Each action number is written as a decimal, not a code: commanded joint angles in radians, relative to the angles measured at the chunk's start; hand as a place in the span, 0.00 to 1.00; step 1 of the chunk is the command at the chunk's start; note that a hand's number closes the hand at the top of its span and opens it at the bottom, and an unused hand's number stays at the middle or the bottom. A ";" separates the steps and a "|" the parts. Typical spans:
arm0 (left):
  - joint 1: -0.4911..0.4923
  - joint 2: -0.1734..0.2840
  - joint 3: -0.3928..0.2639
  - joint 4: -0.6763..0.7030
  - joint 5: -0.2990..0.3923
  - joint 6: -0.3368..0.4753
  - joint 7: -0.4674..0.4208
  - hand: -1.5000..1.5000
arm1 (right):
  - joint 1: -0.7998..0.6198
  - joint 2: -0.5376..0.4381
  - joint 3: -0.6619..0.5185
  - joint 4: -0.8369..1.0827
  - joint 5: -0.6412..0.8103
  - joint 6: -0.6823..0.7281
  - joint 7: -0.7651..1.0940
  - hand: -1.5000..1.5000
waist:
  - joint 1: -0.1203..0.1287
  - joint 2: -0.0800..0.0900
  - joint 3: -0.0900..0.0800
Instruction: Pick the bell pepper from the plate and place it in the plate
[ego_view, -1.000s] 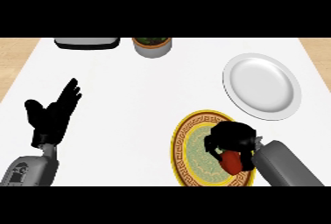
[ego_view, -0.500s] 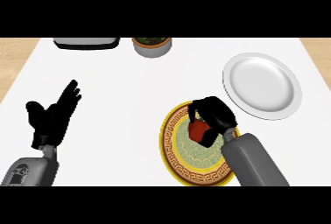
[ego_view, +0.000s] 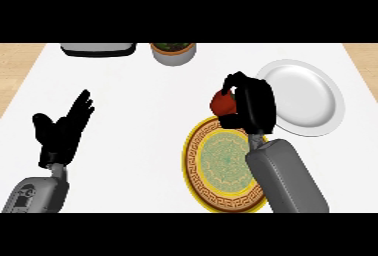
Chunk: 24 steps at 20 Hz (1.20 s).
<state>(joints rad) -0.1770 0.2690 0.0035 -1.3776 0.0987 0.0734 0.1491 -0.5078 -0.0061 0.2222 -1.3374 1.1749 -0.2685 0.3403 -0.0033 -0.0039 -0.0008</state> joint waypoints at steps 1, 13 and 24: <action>0.031 0.006 -0.001 -0.041 -0.005 -0.011 -0.001 0.50 | -0.041 0.006 -0.068 0.009 0.041 -0.089 0.127 1.00 | 0.011 0.003 0.001; 0.016 -0.004 0.013 -0.057 -0.027 -0.026 0.030 0.50 | -0.101 -0.193 -0.366 0.192 -0.235 -0.105 -0.080 1.00 | 0.012 0.006 0.001; -0.005 -0.027 0.032 0.032 -0.039 -0.040 -0.031 0.50 | -0.141 -0.370 -0.467 0.596 -0.344 -0.020 -0.351 1.00 | 0.015 0.011 0.002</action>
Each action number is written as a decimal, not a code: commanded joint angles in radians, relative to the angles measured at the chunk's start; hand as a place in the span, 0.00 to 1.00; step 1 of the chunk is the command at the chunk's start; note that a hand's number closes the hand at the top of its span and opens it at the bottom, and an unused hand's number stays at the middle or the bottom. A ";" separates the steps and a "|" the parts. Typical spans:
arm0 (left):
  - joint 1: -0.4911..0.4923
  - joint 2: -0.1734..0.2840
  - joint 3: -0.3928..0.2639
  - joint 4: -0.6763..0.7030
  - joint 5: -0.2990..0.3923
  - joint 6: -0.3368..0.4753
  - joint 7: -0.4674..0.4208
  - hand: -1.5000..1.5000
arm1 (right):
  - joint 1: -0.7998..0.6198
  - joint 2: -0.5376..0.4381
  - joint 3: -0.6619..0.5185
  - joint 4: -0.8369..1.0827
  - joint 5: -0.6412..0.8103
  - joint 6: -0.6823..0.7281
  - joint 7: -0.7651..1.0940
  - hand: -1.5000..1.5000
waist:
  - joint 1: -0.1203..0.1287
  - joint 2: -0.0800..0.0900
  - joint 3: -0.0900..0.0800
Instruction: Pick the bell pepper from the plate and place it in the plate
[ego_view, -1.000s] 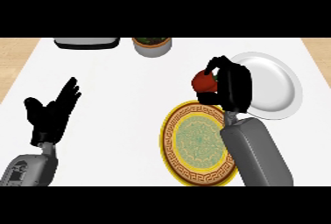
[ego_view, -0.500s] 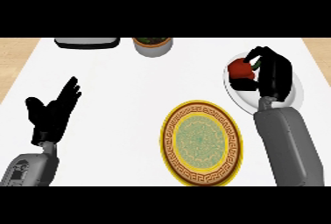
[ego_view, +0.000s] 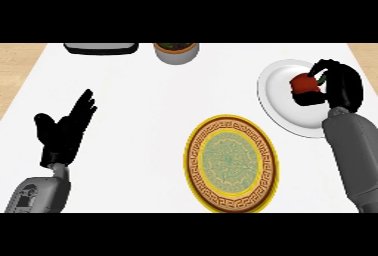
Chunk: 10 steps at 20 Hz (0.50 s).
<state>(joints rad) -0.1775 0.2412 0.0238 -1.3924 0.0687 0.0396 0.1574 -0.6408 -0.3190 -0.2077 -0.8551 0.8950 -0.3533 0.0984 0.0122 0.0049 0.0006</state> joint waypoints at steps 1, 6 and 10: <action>0.037 -0.013 -0.013 -0.033 -0.009 0.003 -0.005 0.50 | -0.010 0.009 -0.084 0.129 -0.129 0.048 -0.078 1.00 | 0.011 0.002 0.001; -0.015 0.024 0.027 -0.008 0.018 -0.043 0.002 0.50 | -0.119 -0.070 -0.101 0.350 -0.146 0.135 -0.230 0.00 | 0.014 0.004 0.001; -0.005 0.009 0.021 -0.034 0.004 -0.023 0.030 0.50 | -0.084 -0.079 -0.136 0.338 -0.184 0.024 -0.417 0.00 | 0.006 0.001 0.001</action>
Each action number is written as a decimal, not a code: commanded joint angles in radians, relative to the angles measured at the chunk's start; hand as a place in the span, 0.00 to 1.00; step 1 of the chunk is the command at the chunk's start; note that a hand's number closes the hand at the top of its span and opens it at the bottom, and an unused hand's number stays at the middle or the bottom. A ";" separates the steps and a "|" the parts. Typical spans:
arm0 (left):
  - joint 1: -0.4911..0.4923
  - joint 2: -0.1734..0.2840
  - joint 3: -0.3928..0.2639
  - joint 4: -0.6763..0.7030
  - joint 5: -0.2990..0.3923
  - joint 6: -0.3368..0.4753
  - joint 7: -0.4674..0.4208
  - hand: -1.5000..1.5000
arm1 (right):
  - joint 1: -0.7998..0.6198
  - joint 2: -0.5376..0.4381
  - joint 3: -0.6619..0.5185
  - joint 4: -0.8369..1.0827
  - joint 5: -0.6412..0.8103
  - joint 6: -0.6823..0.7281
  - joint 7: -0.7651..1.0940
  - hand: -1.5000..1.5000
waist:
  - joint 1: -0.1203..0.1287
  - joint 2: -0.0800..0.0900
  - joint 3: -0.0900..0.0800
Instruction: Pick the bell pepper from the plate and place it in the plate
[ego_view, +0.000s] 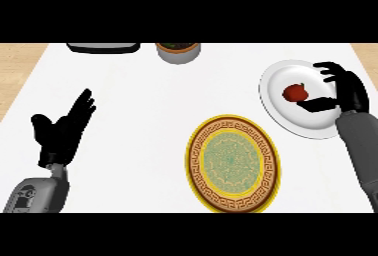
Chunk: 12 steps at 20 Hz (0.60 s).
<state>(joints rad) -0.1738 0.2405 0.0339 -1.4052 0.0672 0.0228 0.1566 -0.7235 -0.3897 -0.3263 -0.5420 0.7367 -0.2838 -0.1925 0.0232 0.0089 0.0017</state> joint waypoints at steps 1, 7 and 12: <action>0.019 -0.001 0.007 0.024 0.002 -0.017 -0.026 0.50 | -0.037 0.017 -0.023 0.006 -0.040 -0.058 -0.137 0.00 | -0.003 -0.002 0.000; -0.008 0.022 0.038 -0.023 0.015 -0.001 0.037 0.50 | -0.029 0.075 -0.118 -0.149 -0.264 0.098 -0.339 0.00 | -0.027 -0.016 -0.001; 0.039 0.016 0.042 -0.012 0.026 -0.027 0.000 0.50 | -0.038 0.058 -0.184 -0.210 -0.401 0.258 -0.147 0.00 | -0.030 -0.016 -0.002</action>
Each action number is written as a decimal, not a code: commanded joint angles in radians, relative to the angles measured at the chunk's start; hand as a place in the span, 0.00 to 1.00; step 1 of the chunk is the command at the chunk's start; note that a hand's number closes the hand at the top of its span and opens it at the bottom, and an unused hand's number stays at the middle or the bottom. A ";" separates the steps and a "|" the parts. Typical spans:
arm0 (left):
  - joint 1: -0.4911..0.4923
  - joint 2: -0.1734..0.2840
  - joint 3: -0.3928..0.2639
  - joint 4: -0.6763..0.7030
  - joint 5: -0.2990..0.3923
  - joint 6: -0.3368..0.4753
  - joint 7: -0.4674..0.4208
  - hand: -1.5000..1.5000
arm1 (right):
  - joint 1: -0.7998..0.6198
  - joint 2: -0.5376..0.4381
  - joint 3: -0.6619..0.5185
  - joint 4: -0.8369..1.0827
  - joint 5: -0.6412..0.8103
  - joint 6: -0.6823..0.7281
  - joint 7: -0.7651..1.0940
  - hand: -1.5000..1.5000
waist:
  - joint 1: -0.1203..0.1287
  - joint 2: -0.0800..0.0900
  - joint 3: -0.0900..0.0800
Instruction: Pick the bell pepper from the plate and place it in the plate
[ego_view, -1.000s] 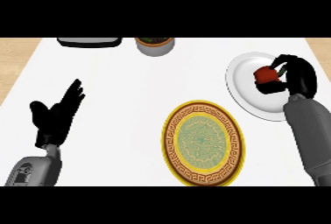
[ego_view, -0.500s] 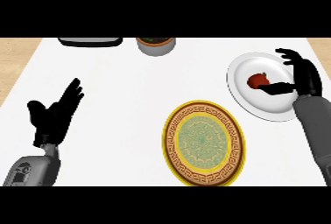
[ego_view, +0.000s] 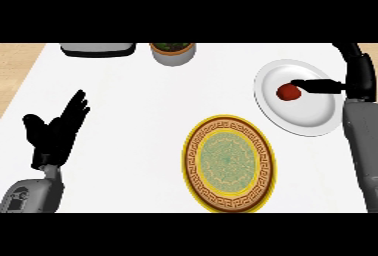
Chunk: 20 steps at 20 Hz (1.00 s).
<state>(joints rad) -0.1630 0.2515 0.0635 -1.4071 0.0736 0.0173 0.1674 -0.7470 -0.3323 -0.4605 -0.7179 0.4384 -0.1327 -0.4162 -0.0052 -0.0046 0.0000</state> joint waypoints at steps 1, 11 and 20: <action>0.001 -0.007 0.007 0.026 -0.002 0.002 -0.012 0.50 | 0.002 0.029 -0.052 -0.055 -0.126 0.126 0.117 0.00 | -0.013 -0.003 -0.001; 0.000 -0.004 0.007 -0.035 -0.010 -0.030 0.040 0.50 | 0.124 -0.107 -0.079 0.010 -0.271 0.331 -0.002 0.00 | 0.013 0.007 0.001; -0.006 -0.083 -0.026 -0.025 -0.073 0.032 0.025 0.50 | 0.104 -0.232 -0.082 0.176 -0.290 0.340 -0.111 0.00 | 0.019 0.010 0.001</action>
<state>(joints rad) -0.1610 0.2100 0.0669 -1.4211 0.0320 0.0129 0.1673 -0.6092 -0.5026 -0.5302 -0.6655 0.1488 0.2108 -0.4502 0.0066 0.0020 0.0006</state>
